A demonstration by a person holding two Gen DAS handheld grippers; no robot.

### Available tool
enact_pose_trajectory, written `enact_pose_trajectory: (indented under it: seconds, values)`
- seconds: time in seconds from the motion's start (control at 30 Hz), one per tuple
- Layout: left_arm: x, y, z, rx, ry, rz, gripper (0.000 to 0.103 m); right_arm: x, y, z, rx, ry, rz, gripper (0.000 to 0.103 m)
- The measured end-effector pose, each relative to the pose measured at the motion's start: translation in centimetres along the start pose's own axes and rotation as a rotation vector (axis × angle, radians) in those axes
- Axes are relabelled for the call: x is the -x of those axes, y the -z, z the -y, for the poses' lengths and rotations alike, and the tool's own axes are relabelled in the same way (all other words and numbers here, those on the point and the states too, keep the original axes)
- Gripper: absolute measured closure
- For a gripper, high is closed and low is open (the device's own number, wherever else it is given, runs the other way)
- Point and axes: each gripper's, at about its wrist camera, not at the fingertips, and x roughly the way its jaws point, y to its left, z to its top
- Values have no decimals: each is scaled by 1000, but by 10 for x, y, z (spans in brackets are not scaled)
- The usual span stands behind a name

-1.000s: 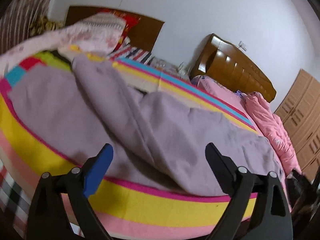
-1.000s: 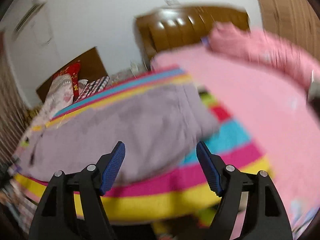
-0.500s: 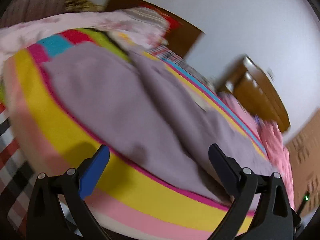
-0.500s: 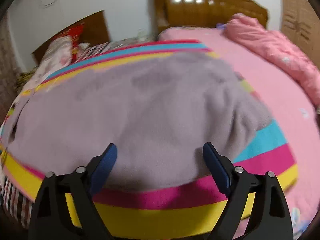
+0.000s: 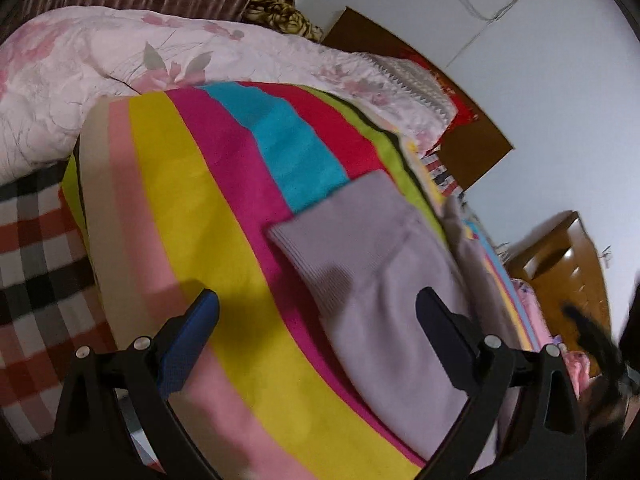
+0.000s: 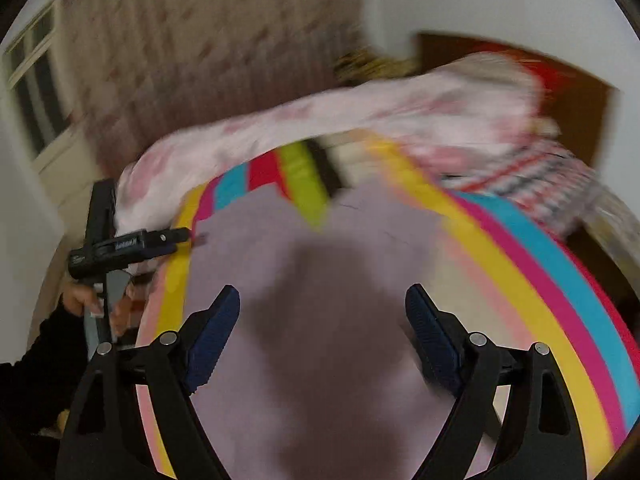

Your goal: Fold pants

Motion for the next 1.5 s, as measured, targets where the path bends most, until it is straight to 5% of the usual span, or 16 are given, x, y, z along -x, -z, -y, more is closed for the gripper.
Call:
enact_pose_trajectory:
  seconds: [0.17, 0.37, 0.43, 0.53, 0.73, 1.0, 1.1, 1.13, 1.17, 1.2, 1.23, 1.33, 1.5]
  values:
    - [-13, -15, 2, -17, -26, 19, 10, -110, -60, -21, 138, -68, -161, 46]
    - [-30, -20, 6, -89, -81, 6, 20, -148, -61, -18, 162, -117, -213, 57]
    - [-30, -16, 9, -141, -129, 24, 58, -146, -60, -19, 162, -160, -197, 81]
    - [-20, -21, 7, -152, -107, 61, 97, -137, -62, -26, 206, -128, -165, 92]
    - [5, -33, 26, -208, -110, 164, 97, -126, -80, -32, 198, -72, -106, 94]
    - [-35, -29, 4, -161, -194, 91, 98, -163, -73, -31, 136, -35, -172, 93]
    - [-31, -32, 5, -139, -228, 96, 90, -153, -78, -23, 80, -51, -189, 81]
    - [-24, -33, 7, -123, -270, 120, 78, -145, -79, -19, 49, -65, -181, 75]
    - [-15, -33, 10, -118, -293, 148, 63, -126, -79, -8, 7, -84, -137, 62]
    - [-6, -33, 14, -122, -287, 178, 29, -110, -77, 1, -19, -81, -90, 50]
    - [6, -30, 21, -141, -251, 212, 13, -92, -74, 12, -50, -68, -40, 47]
    - [21, -18, 47, -232, -122, 192, 5, -46, -44, 71, -231, -36, 28, 45]
    - [4, 7, 80, -323, 99, 54, 3, -41, 15, 131, -446, 28, -70, 46]
